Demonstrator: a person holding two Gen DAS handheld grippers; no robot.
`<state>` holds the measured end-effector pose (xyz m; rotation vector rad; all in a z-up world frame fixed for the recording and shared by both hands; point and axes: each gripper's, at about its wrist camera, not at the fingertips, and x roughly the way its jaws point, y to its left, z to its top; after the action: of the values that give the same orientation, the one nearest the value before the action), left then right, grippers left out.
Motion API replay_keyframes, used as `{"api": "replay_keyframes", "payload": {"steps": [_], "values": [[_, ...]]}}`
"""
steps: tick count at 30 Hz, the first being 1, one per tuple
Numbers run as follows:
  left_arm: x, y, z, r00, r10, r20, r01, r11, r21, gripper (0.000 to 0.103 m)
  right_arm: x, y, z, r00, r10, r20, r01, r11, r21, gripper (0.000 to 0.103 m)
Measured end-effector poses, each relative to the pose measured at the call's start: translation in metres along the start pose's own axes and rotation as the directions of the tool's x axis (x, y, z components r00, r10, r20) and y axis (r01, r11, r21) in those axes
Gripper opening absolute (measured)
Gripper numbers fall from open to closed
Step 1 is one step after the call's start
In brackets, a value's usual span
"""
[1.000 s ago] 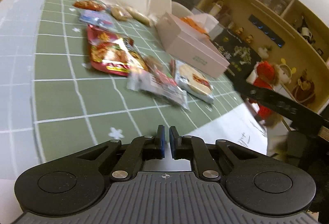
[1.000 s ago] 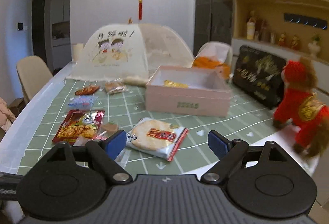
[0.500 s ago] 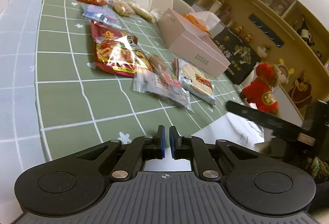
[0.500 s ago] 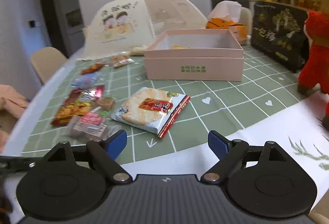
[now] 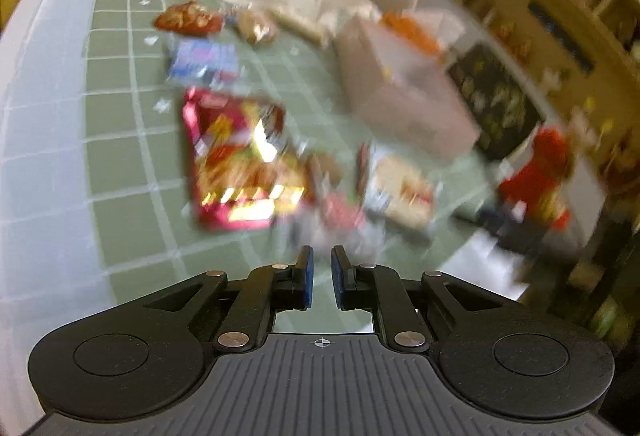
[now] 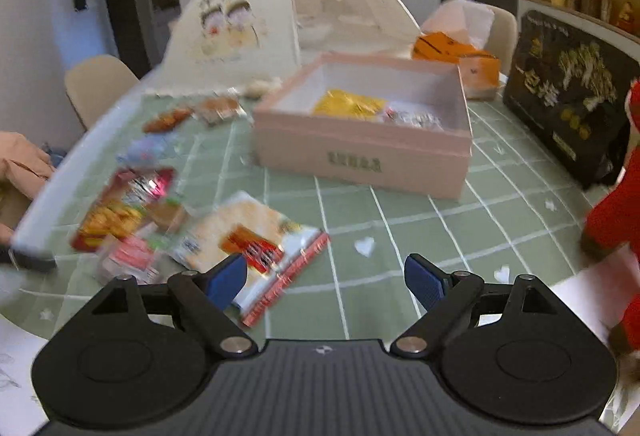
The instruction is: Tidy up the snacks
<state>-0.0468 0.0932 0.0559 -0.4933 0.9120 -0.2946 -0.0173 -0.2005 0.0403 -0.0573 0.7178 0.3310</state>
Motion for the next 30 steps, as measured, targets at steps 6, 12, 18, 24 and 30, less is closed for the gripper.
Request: {"api": "replay_keyframes", "payload": {"steps": [6,12,18,24,30], "values": [[0.021,0.013,-0.018,0.993,-0.112,-0.024,0.107,0.983,-0.148,0.013,0.005,0.003,-0.031,0.990,0.141,0.018,-0.142,0.966,0.215,0.088],[-0.017,0.037,-0.063,0.996,-0.013,-0.092,-0.006,0.980,-0.199,0.013,0.004,0.028,-0.040,0.993,0.115,0.034,-0.118,0.986,0.121,0.088],[-0.107,0.047,-0.029,0.985,0.166,0.044,-0.157,0.976,-0.151,0.013,0.013,0.064,-0.037,0.999,-0.022,-0.035,0.018,0.995,-0.102,0.090],[-0.135,0.012,0.008,0.973,0.204,0.112,-0.204,0.979,-0.019,0.014,0.016,0.071,-0.030,0.992,-0.048,-0.115,0.039,0.996,-0.082,0.099],[-0.064,-0.026,0.020,0.987,0.152,-0.047,-0.147,0.986,0.084,0.019,0.023,0.075,-0.017,0.961,-0.068,-0.267,0.055,0.997,-0.054,0.102]]}}
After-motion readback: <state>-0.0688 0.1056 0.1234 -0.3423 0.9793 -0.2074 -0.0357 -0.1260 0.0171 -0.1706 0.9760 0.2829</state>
